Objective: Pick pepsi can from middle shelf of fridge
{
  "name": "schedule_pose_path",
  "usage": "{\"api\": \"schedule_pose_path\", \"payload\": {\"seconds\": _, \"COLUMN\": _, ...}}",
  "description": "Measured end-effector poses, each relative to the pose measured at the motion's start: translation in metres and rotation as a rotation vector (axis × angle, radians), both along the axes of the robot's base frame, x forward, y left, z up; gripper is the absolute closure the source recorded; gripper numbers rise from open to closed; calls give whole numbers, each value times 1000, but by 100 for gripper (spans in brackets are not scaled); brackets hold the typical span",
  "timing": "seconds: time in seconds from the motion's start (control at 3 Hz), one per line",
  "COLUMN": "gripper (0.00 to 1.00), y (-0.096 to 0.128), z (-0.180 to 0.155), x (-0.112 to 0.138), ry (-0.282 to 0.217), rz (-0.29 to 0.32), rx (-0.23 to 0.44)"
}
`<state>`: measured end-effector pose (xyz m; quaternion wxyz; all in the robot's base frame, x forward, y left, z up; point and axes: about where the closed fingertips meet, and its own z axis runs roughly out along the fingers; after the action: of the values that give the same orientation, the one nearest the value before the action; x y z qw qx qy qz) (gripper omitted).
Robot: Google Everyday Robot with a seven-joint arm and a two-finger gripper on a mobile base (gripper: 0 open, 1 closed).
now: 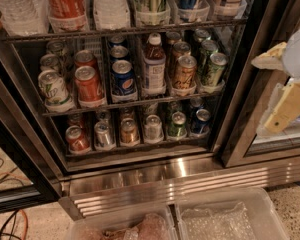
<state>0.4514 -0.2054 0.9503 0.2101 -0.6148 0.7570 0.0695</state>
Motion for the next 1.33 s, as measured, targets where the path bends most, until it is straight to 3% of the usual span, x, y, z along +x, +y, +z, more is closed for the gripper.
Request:
{"api": "schedule_pose_path", "payload": {"seconds": 0.33, "gripper": 0, "y": 26, "z": -18, "x": 6, "ry": 36, "rz": 54, "rx": 170}}
{"api": "schedule_pose_path", "payload": {"seconds": 0.67, "gripper": 0, "y": 55, "z": -28, "x": 11, "ry": 62, "rz": 71, "rx": 322}}
{"api": "schedule_pose_path", "payload": {"seconds": 1.33, "gripper": 0, "y": 57, "z": -30, "x": 11, "ry": 64, "rz": 69, "rx": 335}}
